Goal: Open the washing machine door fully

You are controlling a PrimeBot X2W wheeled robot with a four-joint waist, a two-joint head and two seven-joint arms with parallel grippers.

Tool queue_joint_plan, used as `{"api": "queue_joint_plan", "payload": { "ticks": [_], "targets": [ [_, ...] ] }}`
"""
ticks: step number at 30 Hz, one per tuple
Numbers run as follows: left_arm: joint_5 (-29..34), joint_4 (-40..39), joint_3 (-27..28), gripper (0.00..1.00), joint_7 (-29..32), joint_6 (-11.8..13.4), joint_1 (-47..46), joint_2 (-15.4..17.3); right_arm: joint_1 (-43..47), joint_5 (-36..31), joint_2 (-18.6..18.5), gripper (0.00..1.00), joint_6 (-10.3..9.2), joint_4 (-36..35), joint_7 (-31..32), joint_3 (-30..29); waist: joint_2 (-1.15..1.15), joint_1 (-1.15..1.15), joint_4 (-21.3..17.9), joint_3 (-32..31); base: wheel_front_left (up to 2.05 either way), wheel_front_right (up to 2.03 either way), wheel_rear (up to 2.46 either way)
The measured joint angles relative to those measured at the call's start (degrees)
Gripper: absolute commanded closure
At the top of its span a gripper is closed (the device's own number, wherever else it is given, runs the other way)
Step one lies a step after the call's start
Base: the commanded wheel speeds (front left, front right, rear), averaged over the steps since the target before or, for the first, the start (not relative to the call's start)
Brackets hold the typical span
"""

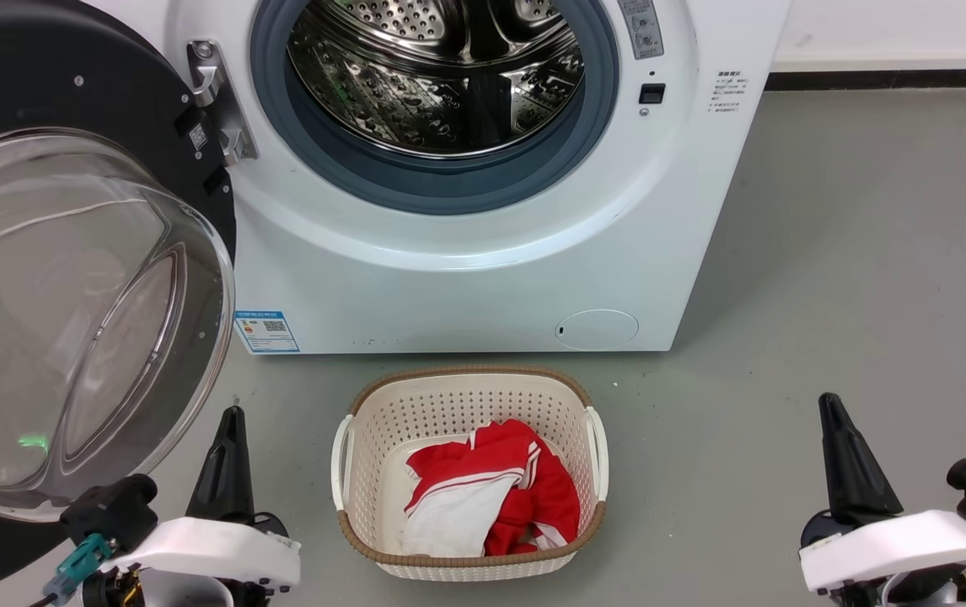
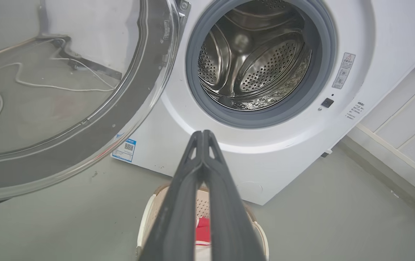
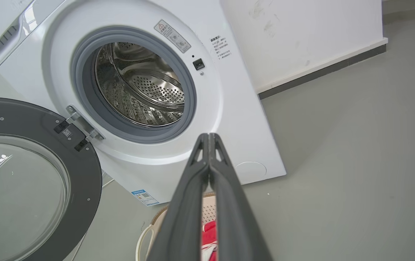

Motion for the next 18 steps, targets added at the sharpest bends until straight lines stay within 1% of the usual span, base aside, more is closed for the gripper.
{"api": "queue_joint_plan", "payload": {
  "ticks": [18],
  "targets": [
    [-15.9, 1.5, 1.4, 1.0, 3.9, -1.1, -1.1, -0.4, -1.8, 16.4, -0.5, 1.0, -0.01, 2.1, 2.7, -0.3, 0.0, 0.0, 0.1, -0.5, 0.0, 0.0, 0.0]
  ]
}}
